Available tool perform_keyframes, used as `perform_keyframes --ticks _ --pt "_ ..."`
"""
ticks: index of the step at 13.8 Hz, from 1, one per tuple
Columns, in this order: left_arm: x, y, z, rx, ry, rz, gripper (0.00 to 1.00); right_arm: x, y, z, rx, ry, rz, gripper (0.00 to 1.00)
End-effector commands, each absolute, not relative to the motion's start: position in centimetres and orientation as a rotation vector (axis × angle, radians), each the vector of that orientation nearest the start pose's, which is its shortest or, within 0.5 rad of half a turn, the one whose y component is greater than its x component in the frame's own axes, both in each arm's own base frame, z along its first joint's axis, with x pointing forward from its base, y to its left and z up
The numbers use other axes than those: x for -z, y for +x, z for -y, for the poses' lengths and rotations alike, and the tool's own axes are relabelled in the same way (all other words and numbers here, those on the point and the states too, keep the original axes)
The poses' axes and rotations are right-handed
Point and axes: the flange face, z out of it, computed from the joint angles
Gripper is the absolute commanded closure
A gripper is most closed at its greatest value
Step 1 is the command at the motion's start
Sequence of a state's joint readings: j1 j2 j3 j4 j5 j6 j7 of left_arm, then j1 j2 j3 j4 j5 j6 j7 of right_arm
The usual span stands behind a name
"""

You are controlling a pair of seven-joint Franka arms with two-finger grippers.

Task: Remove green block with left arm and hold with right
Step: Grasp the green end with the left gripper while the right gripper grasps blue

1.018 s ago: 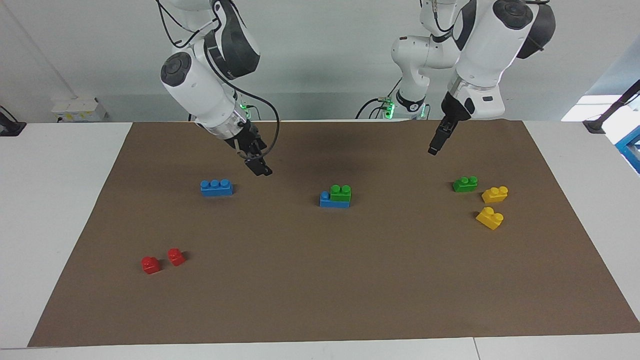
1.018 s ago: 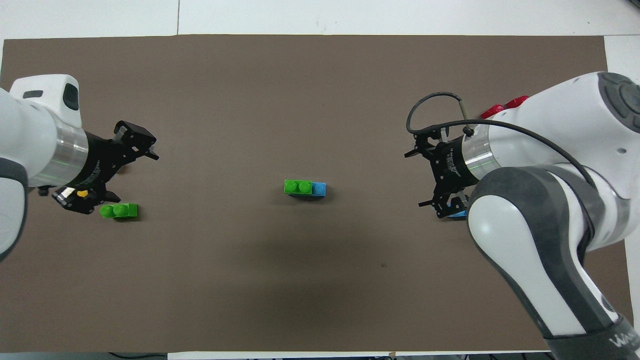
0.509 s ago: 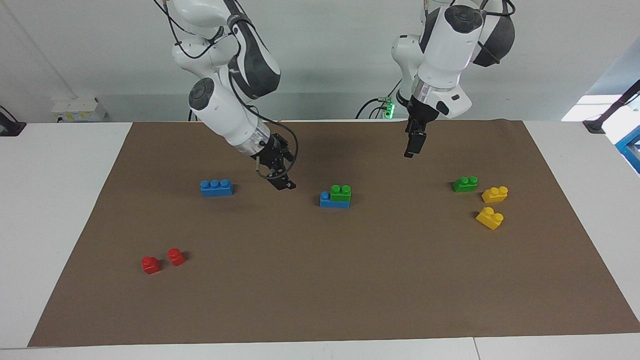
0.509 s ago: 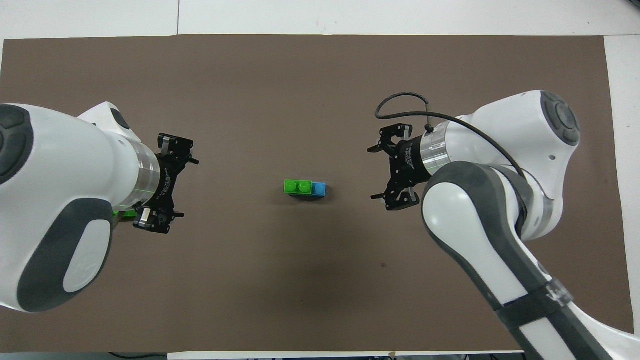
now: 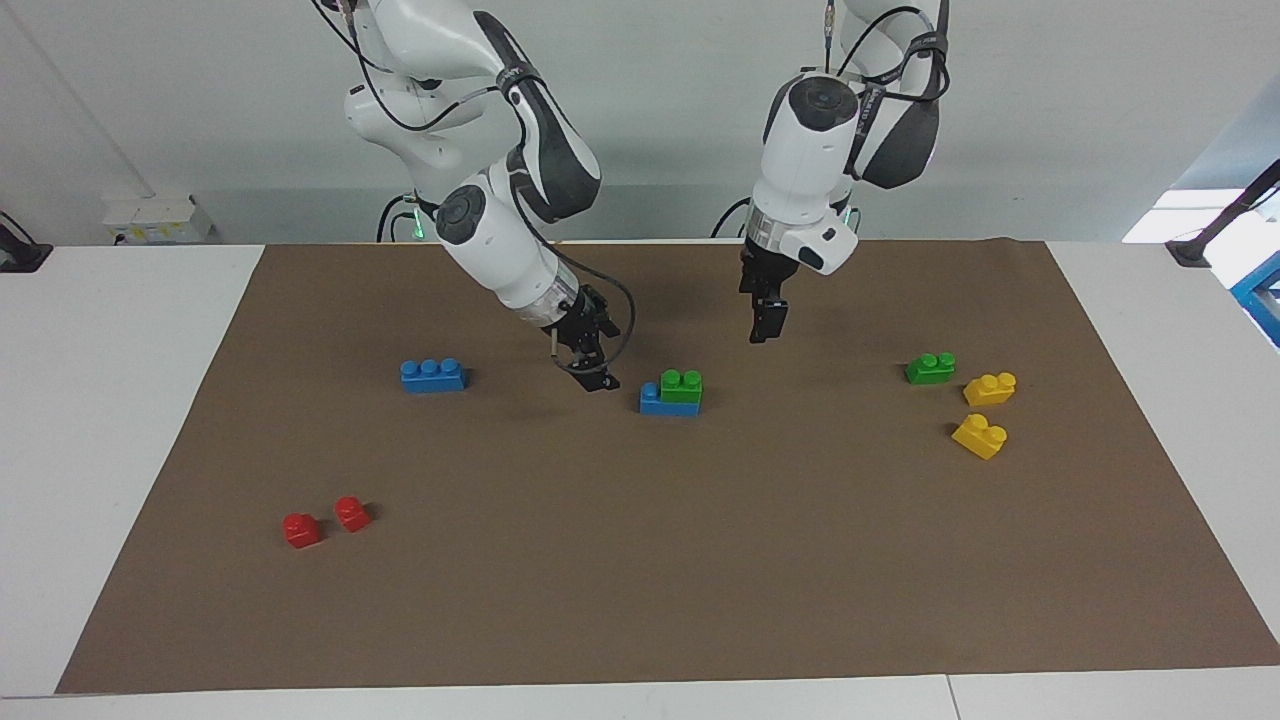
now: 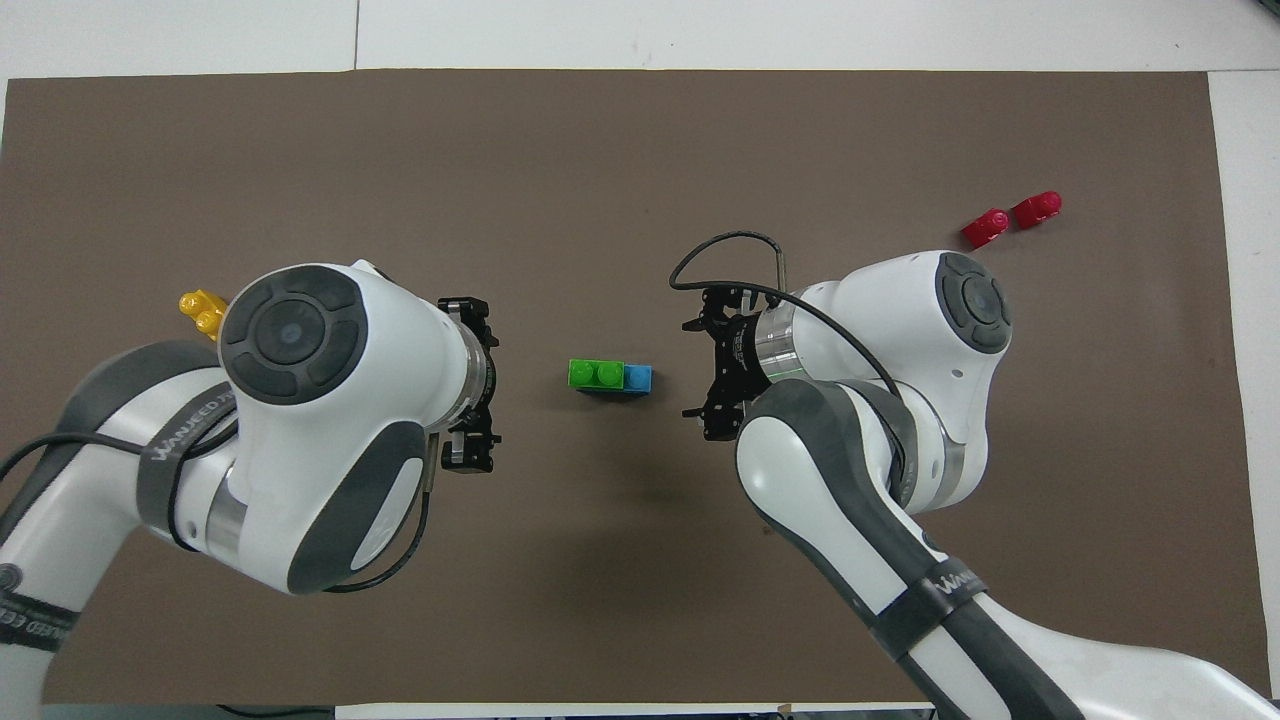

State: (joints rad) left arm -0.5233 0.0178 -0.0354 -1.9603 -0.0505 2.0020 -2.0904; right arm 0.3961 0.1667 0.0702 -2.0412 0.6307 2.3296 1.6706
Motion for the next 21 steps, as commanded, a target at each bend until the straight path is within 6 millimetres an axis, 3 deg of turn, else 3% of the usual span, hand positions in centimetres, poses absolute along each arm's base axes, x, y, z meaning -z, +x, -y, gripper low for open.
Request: perform_keyframes --ticks 1,3,5,10,12,16,21 --pt "-44.5 47.9 31.6 -0.049 -2.188 2.345 0.0 -36.0 51.1 -28.1 -0.525 -1.866 -1.972 0.03" --pt "-43.0 48.5 32.0 -0.047 -2.174 2.366 0.0 -35.4 50.8 -28.6 -0.532 -1.871 -1.971 0.03" --pt "-41.2 48.8 33.0 -0.046 -2.151 2.408 0.0 -33.6 51.1 -28.7 -0.508 -1.895 -1.958 0.03" --pt "-39.6 49.1 33.5 -0.042 -2.164 2.417 0.0 -29.8 51.6 -29.6 -0.47 -1.866 -1.974 0.03" --pt "-38.7 49.3 33.7 -0.045 -2.156 2.419 0.0 -28.5 51.3 -31.1 -0.464 -1.848 -1.95 0.03" --pt "-37.1 48.7 34.9 -0.049 -2.15 2.415 0.0 -28.3 51.6 -31.3 -0.451 -1.847 -1.939 0.03" --pt "-35.2 48.2 36.3 -0.054 -2.128 2.428 0.0 -26.5 51.4 -32.3 -0.396 -1.866 -1.925 0.03"
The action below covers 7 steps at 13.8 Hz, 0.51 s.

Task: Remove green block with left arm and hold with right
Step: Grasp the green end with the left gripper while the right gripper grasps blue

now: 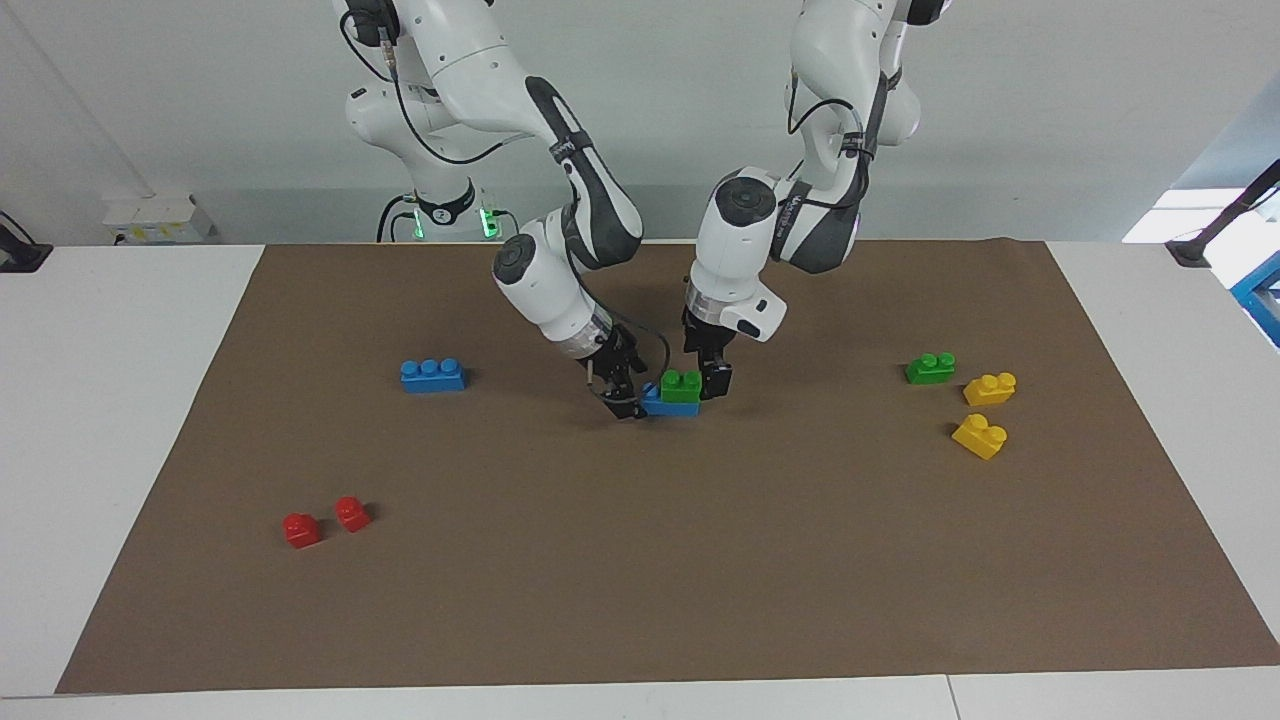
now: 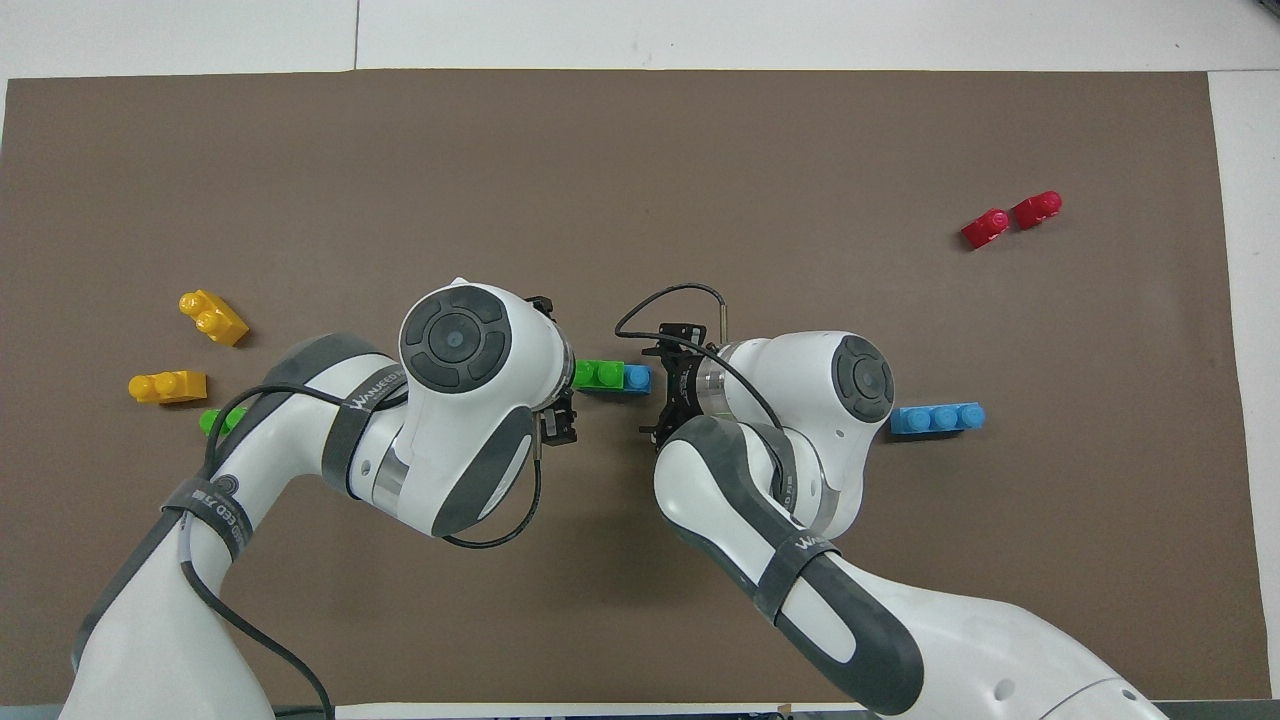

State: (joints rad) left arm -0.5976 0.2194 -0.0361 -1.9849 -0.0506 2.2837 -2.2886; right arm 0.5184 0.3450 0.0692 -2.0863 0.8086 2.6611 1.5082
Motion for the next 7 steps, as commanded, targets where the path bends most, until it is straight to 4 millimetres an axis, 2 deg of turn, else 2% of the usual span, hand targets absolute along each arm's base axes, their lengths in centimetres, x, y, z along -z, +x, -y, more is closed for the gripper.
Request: perform_keyframes --ticks 1,5,7 --pt "-34.97 47.8 36.89 0.052 2.027 -2.288 0.0 -26.47 51.5 -32.12 -0.393 -1.867 -1.924 0.03" --pt "-34.66 47.77 36.98 0.051 2.025 -2.286 0.0 -26.31 51.74 -31.61 -0.389 -1.868 -1.922 0.04" --pt "-34.38 47.63 36.88 0.052 2.029 -2.291 0.0 -26.26 51.47 -31.96 -0.386 -1.888 -1.903 0.22"
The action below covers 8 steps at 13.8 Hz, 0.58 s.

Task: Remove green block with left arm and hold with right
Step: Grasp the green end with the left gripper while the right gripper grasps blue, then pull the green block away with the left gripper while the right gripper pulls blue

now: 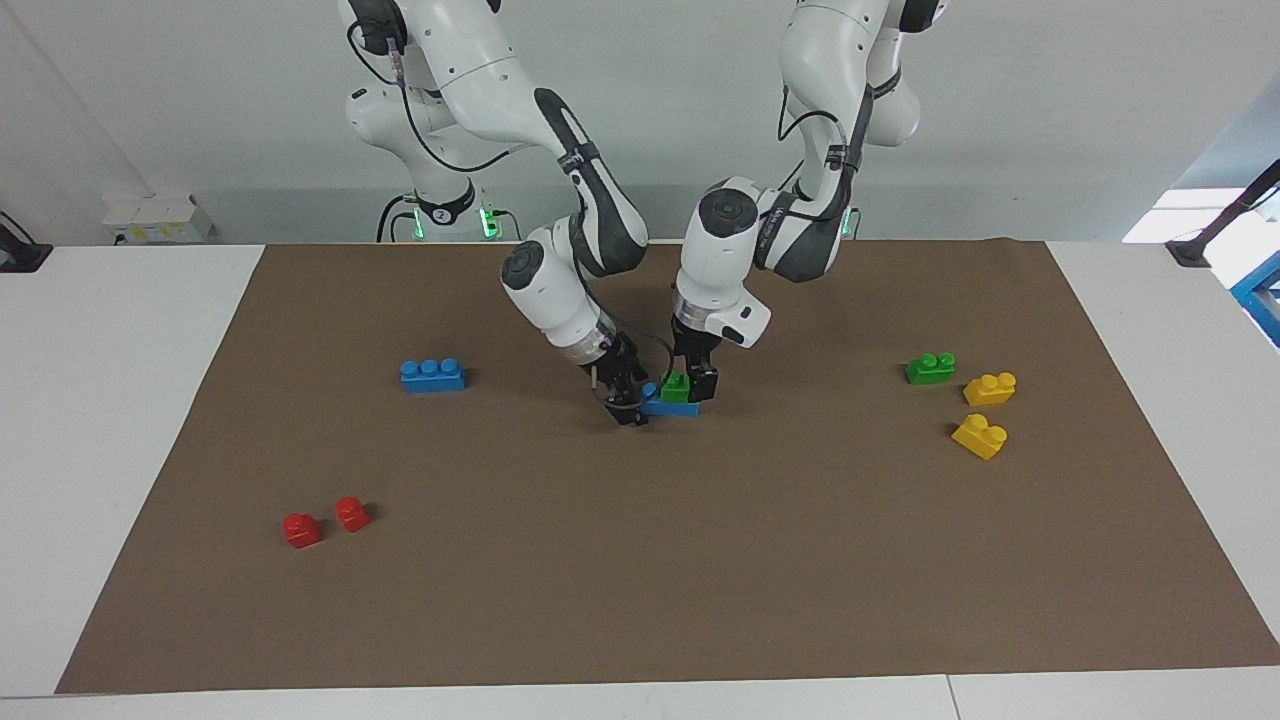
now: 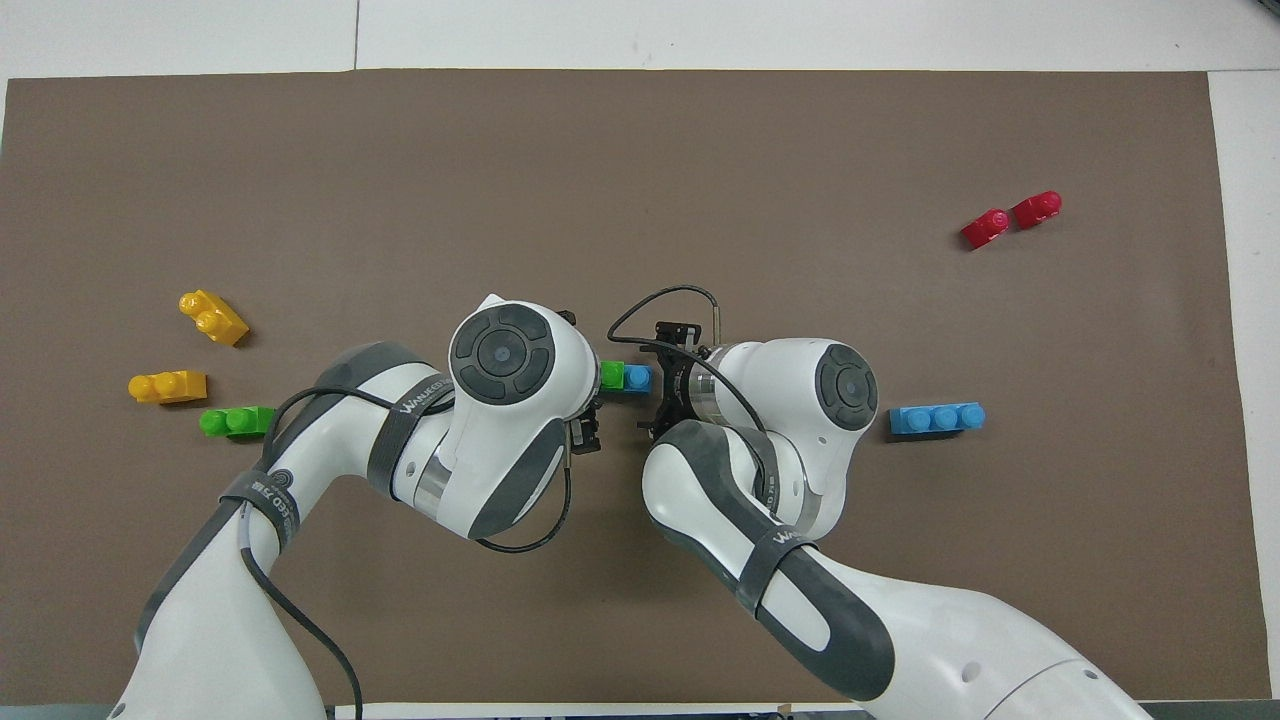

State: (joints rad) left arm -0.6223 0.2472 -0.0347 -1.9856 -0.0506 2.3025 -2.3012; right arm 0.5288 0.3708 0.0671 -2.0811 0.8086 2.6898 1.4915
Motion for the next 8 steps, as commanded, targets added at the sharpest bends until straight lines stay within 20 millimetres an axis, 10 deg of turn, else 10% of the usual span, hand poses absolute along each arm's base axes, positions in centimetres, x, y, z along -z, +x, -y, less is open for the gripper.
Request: perform_keyframes --ticks 1,8 --pt "-34.38 47.63 36.88 0.052 2.029 -2.291 0.0 -26.31 51.55 -31.93 -0.382 -1.899 -1.889 0.35" --pt "-34.32 47.6 36.85 0.052 2.03 -2.292 0.0 -26.3 51.26 -32.26 -0.361 -1.988 -1.787 1.0"
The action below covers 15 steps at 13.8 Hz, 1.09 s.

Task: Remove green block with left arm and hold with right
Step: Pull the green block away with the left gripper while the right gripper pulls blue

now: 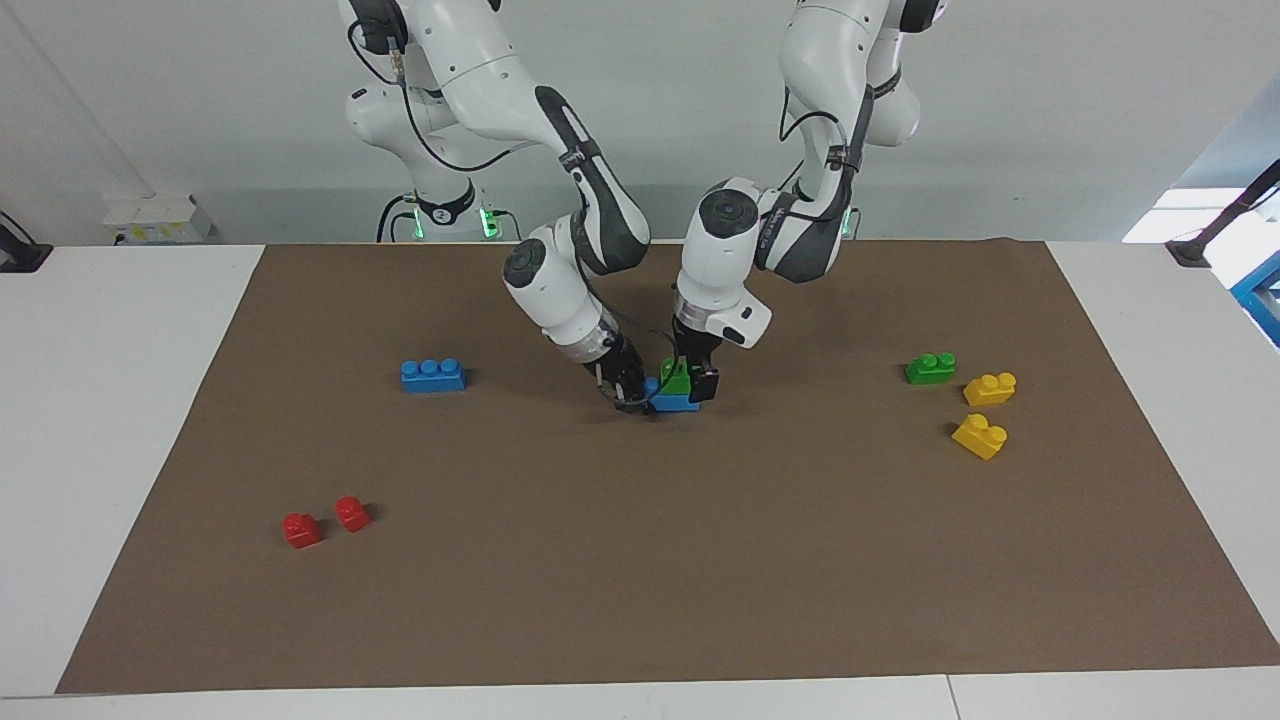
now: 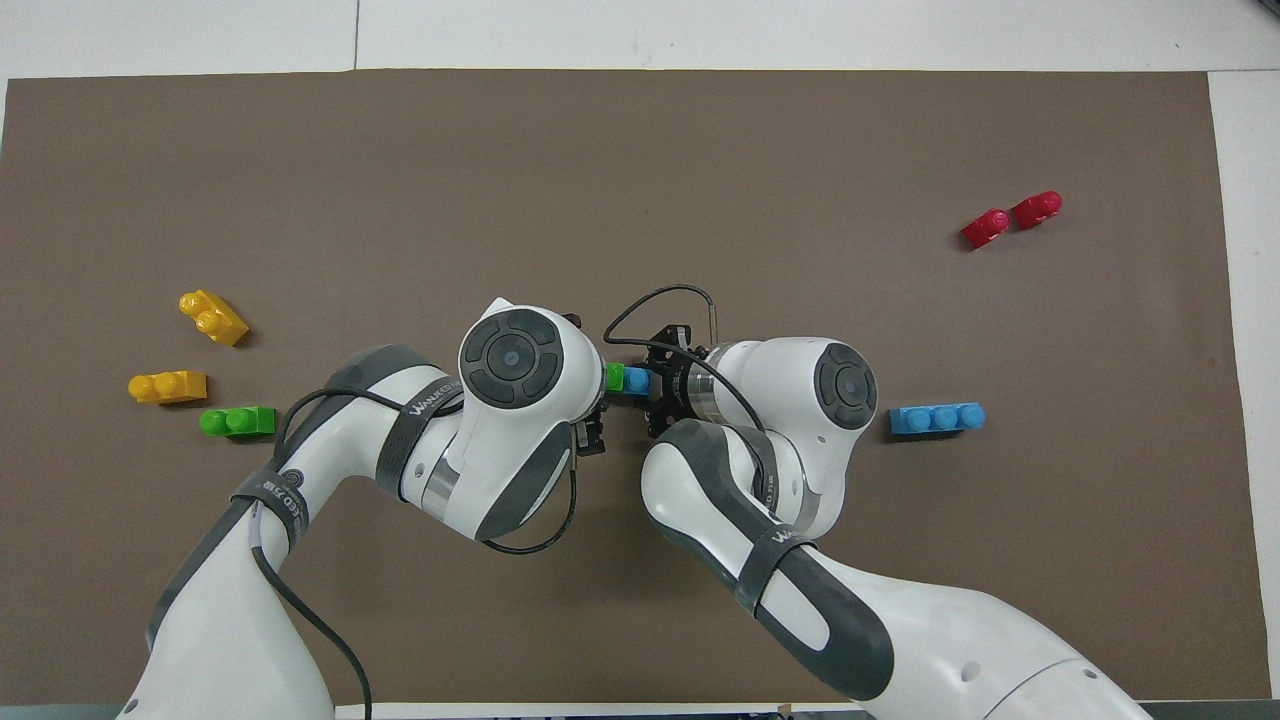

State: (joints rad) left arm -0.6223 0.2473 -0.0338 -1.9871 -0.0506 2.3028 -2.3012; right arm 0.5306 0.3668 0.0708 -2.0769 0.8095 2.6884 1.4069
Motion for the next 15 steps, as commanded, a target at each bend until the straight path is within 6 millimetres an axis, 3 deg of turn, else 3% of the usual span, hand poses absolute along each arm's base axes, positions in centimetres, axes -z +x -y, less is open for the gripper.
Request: perform_keyframes --ticks 1,5,7,8,9,10,15 --pt "-34.3 47.6 36.9 0.052 2.03 -2.292 0.0 -26.3 51.3 -32.2 -0.36 -1.987 -1.786 1.0" --pt "-34.4 47.6 36.9 0.052 2.035 -2.287 0.0 -26.1 51.4 -31.6 -0.36 -1.977 -1.804 1.0" --pt "-34.4 47.5 37.0 0.05 2.05 -2.273 0.25 -26.1 51.5 -31.6 -0.357 -1.975 -1.804 1.0" --pt "-34.3 47.4 37.1 0.049 2.057 -2.271 0.47 -26.1 51.5 -31.6 -0.357 -1.975 -1.804 1.0" --pt "-34.3 47.2 37.4 0.048 2.078 -2.253 0.84 -26.1 51.4 -31.6 -0.357 -1.977 -1.803 1.0" --pt "-34.4 47.2 37.4 0.047 2.092 -2.237 1.0 -26.1 51.5 -31.6 -0.356 -1.977 -1.803 1.0" --pt "-35.0 47.2 37.4 0.048 2.099 -2.236 1.0 -26.3 51.9 -31.2 -0.357 -1.965 -1.809 1.0"
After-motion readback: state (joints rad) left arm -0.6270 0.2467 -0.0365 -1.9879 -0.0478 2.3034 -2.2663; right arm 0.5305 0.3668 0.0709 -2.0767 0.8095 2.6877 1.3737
